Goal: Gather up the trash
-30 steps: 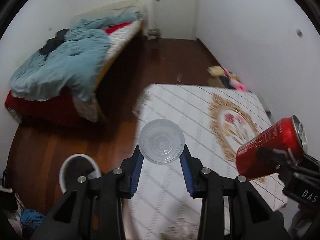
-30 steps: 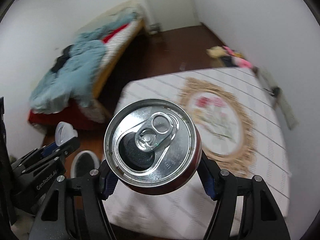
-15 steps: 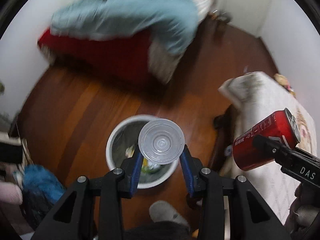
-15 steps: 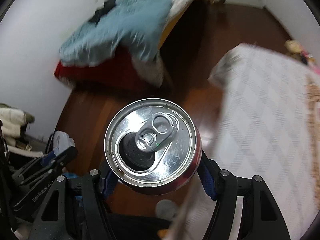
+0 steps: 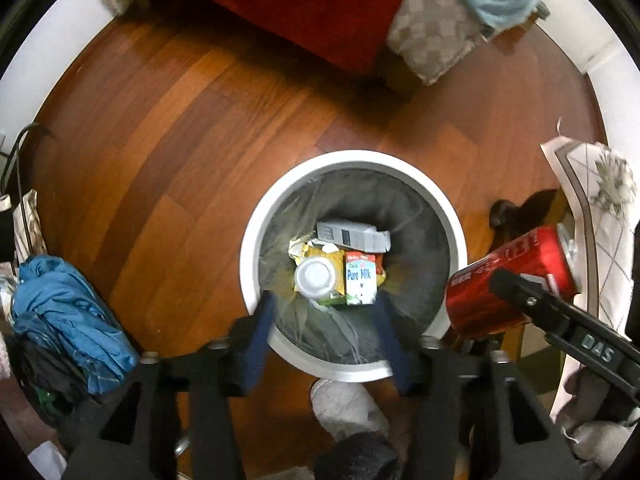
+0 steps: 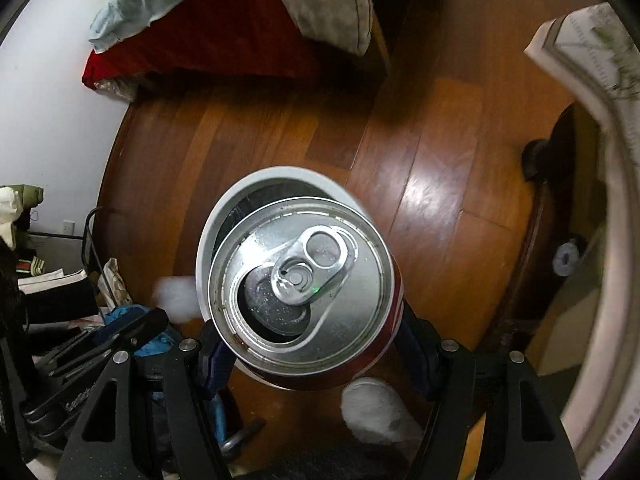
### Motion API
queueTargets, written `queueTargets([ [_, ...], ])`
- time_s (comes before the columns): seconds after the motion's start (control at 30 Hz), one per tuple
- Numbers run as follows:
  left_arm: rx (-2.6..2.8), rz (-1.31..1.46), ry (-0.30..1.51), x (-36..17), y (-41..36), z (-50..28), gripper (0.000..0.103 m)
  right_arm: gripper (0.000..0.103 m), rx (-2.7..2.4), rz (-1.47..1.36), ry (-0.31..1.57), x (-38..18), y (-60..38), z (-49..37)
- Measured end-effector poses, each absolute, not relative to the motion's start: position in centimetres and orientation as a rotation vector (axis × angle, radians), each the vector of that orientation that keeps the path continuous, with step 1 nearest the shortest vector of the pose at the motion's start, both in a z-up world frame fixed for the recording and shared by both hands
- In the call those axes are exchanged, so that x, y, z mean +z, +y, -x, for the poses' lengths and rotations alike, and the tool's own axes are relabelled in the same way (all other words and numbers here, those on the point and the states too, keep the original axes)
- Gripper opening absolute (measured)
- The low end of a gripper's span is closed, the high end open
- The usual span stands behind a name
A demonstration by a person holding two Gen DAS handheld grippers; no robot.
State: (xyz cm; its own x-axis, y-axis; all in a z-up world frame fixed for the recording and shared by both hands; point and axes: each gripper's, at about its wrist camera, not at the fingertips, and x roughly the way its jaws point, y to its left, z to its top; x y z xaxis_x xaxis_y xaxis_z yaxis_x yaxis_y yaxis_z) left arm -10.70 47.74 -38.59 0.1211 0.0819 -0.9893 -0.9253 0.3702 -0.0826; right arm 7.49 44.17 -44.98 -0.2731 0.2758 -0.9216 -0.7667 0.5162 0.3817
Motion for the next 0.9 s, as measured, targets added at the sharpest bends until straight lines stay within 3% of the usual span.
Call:
queueTargets([
  [0.03,0.922,0.904,1.202,-38.3,47.8,11.1,0.087,0.072,1.07,0.433,1.548,-45.5,44.6,-7.6],
  [0.07,0.931,0.898,1.196,-37.8,47.7,11.4,0.092,0.079,1.077,0.428,1.564,-45.9,45.0,-7.6],
  [0.1,0.946,0.888,1.194,-37.5,47.6,11.6,0.093,0.101,1.078,0.426,1.57,-46.0,44.7,-7.8],
  [0.13,0.963,0.877,1.196,-37.2,47.6,11.7,0.094,0.103,1.084,0.42,1.57,-45.9,44.8,-7.7],
  [0.57,1.043,0.753,1.126,-31.0,42.9,13.1,0.097,0.103,1.031,0.655,1.37,-39.0,38.2,-4.8],
  [0.9,1.013,0.686,1.041,-23.1,36.2,14.6,0.097,0.103,1.103,0.606,1.278,-29.4,30.4,-2.5],
])
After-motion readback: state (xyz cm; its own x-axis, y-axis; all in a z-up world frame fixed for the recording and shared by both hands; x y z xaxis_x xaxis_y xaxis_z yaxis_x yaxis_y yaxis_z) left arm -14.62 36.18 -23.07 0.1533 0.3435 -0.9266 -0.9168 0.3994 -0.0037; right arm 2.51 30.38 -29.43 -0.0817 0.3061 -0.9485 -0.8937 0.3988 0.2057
